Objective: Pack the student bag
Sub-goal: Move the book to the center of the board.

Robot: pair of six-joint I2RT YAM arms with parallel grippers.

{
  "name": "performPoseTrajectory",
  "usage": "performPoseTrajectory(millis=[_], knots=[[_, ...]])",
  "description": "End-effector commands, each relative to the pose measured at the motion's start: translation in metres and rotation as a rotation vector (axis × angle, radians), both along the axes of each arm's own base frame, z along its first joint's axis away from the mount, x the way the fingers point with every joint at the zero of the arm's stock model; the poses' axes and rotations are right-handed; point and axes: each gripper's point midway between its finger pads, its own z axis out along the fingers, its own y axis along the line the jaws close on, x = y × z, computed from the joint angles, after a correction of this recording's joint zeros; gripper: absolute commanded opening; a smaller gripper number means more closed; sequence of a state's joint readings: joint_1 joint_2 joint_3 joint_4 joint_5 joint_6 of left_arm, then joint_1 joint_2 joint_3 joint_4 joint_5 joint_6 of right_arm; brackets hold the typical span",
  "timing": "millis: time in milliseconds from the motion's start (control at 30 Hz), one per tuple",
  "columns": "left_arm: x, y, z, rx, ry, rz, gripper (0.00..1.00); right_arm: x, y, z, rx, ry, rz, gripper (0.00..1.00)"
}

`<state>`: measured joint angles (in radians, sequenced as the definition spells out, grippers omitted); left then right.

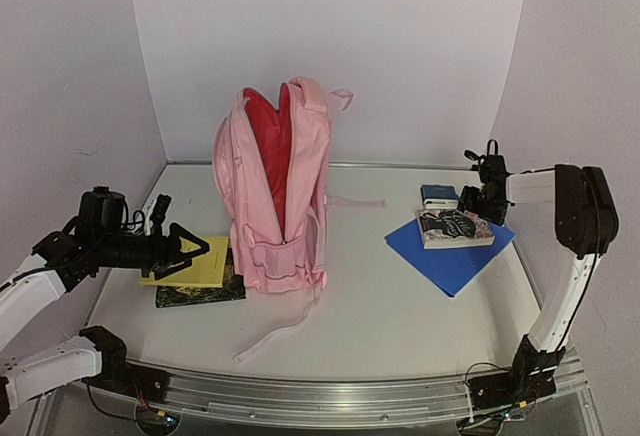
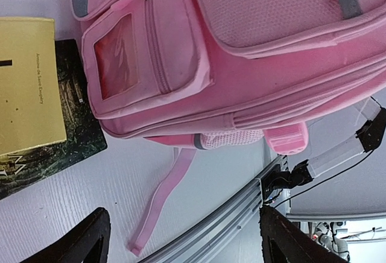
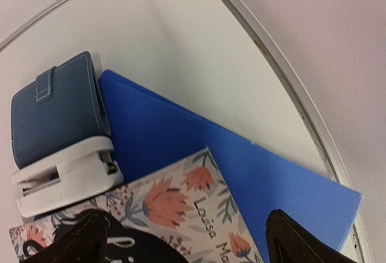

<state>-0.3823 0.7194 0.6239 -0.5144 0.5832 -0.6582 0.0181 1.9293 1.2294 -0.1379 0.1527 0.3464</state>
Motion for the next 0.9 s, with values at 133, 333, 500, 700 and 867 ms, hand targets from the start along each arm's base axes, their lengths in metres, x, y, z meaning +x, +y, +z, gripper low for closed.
performPoseTrajectory(millis=[133,333,500,700,867], knots=[[0.006,0.0,-0.006,-0.039,-0.003,0.052,0.85,0.042,-0.011,-0.014,-0.078,0.048,0.028,0.87],[0.005,0.0,-0.013,-0.038,0.015,0.06,0.85,0.048,0.0,-0.031,-0.026,0.068,0.067,0.82],[0.005,-0.002,-0.016,-0.039,0.017,0.045,0.85,0.037,0.018,-0.05,0.063,0.109,0.129,0.8],[0.002,-0.009,-0.024,-0.037,0.029,-0.006,0.84,-0.002,0.037,-0.059,0.13,0.146,0.18,0.75],[-0.004,-0.016,-0.04,-0.043,0.069,-0.03,0.82,-0.03,0.067,-0.056,0.138,0.155,0.232,0.73]])
